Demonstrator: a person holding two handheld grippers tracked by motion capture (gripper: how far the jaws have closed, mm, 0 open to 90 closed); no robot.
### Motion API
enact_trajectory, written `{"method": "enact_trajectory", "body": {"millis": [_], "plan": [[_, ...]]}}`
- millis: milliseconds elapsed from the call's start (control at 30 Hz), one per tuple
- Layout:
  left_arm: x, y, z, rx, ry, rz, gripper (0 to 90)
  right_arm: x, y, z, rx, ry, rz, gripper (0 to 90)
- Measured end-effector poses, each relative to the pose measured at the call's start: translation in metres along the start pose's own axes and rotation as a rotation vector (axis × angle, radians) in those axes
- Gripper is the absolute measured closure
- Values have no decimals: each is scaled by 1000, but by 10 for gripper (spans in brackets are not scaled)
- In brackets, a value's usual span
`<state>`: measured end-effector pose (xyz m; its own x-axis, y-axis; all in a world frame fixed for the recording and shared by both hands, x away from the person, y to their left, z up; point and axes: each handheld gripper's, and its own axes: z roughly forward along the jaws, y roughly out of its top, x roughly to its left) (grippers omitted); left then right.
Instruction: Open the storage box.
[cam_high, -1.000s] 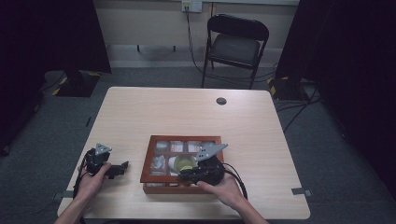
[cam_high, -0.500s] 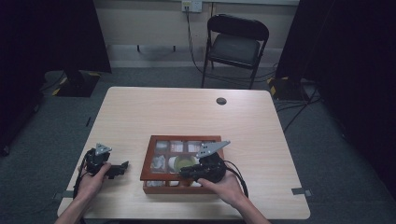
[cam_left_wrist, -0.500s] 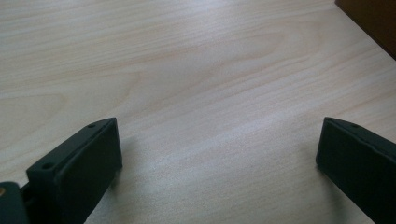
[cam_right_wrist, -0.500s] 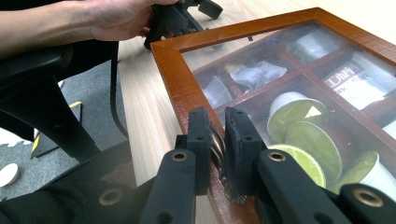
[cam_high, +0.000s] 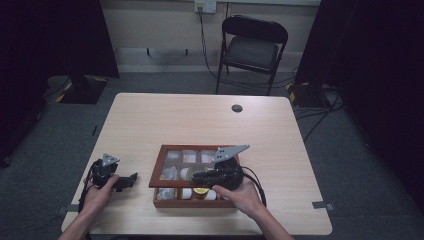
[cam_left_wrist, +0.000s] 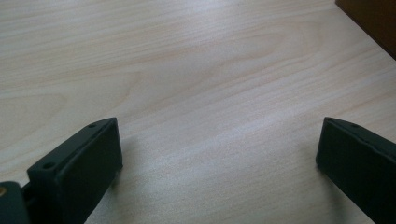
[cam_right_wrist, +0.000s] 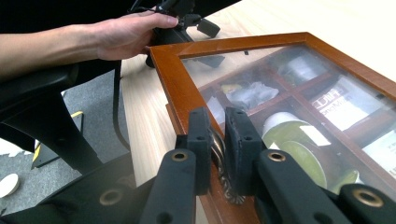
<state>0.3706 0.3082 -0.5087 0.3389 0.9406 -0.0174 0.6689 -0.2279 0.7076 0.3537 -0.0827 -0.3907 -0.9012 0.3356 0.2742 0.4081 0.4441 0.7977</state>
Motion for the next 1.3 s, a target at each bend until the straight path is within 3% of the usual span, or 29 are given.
{"method": "enact_trajectory", "body": {"millis": [633, 1300], "plan": [[-1, 0, 0, -2, 4, -2, 1, -7, 17, -9, -41, 12, 35, 811], [-1, 0, 0, -3, 5, -4, 1, -13, 28, -14, -49, 19, 58, 812]]}}
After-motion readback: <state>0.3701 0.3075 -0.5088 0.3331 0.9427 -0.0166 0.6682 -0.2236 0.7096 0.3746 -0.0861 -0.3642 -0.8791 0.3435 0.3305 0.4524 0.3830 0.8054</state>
